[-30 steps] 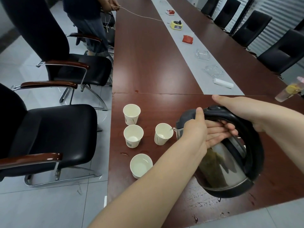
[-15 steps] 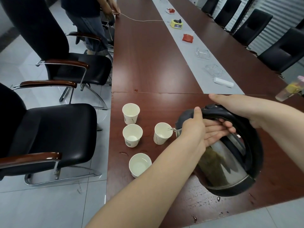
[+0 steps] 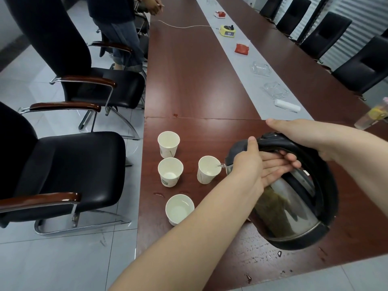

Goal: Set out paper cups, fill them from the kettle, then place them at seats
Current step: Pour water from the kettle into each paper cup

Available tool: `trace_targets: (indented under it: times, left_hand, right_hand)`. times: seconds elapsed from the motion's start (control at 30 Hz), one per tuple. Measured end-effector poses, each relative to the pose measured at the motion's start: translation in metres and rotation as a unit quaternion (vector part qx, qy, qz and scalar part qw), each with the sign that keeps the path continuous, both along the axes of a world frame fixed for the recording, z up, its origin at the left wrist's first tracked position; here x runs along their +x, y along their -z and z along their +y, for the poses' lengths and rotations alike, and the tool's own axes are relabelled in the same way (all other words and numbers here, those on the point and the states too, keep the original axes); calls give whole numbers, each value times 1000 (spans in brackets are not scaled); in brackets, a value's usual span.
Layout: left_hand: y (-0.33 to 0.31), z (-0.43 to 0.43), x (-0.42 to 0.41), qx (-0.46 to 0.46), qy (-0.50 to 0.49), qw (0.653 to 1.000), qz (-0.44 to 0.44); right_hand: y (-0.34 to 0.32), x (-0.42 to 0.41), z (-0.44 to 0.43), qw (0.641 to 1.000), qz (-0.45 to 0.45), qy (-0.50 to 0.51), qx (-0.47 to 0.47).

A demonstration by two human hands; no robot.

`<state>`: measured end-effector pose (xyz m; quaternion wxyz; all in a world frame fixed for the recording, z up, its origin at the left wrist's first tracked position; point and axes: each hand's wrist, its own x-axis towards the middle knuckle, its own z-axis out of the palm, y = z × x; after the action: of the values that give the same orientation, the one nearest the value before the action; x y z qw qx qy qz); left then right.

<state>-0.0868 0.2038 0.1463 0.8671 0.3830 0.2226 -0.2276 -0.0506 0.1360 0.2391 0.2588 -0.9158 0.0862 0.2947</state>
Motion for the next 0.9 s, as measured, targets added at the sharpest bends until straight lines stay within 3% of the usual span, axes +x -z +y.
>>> trace_targets:
  times: [0.9]
  left_hand:
    - [0,0,9,-19,-16,1000,19]
  right_hand:
    - [4,13,3,1000,-6,-19,-21]
